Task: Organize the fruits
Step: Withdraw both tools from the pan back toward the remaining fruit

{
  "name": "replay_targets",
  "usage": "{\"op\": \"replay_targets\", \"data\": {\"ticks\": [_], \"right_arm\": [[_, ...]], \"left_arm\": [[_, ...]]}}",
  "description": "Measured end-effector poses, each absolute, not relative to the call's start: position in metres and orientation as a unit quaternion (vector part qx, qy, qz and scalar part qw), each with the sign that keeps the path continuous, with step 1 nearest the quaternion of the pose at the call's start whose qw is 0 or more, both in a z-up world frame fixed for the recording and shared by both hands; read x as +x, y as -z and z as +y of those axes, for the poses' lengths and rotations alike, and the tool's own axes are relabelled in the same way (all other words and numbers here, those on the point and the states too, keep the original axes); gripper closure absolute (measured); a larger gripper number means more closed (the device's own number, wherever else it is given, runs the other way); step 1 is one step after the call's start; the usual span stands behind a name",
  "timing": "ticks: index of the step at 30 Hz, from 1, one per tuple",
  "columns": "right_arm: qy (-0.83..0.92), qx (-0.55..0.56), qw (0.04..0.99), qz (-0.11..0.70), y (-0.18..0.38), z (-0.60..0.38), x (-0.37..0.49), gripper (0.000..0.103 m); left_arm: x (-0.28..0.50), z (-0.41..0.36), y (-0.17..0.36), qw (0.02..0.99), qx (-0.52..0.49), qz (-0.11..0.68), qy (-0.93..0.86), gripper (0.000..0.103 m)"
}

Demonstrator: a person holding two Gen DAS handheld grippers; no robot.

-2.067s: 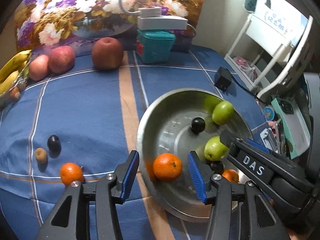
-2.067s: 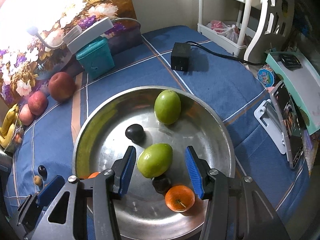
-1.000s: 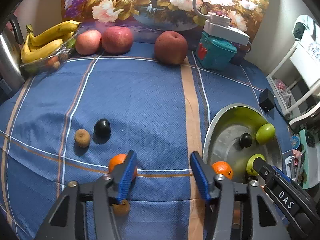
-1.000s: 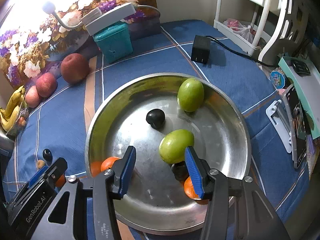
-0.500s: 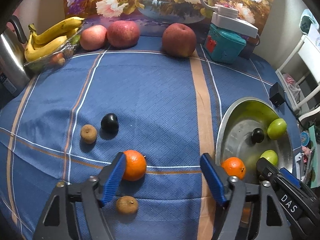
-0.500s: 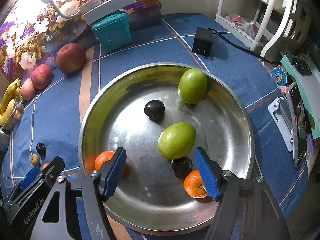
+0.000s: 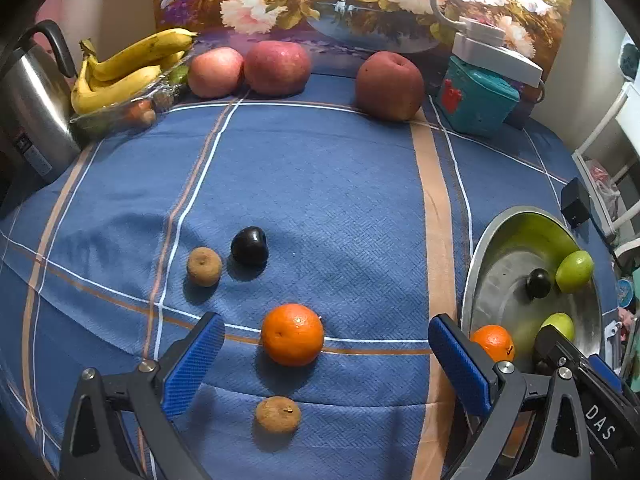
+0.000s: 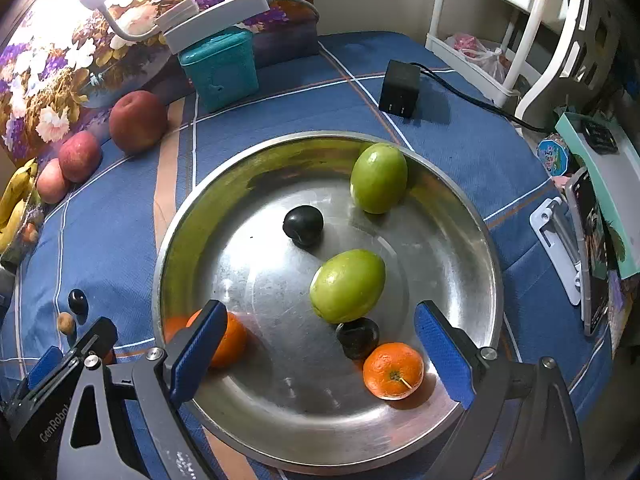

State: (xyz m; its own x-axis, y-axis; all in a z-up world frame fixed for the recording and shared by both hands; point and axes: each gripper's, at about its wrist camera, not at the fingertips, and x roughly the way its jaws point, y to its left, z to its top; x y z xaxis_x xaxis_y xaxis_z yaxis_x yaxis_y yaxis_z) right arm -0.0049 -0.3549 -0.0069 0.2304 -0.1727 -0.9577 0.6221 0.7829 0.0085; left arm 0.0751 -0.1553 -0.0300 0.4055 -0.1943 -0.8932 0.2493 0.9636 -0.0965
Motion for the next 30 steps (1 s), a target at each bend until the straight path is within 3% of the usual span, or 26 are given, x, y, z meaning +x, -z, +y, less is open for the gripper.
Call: {"op": "replay_targets", "data": {"ticks": [17, 30], "right_arm": [[0.240, 0.201, 0.771, 0.555, 0.000, -0.345, -0.003, 0.008], [0.225, 0.201, 0.775, 0.555, -0.007, -0.331, 0.000, 0.008]], "left_arm": [[0.066, -0.155, 0.016, 0.870, 0.090, 0.481, 0.061, 0.000], [0.072, -0.118, 0.020, 0.846, 0.084, 0.524, 0.051, 0.000]]}}
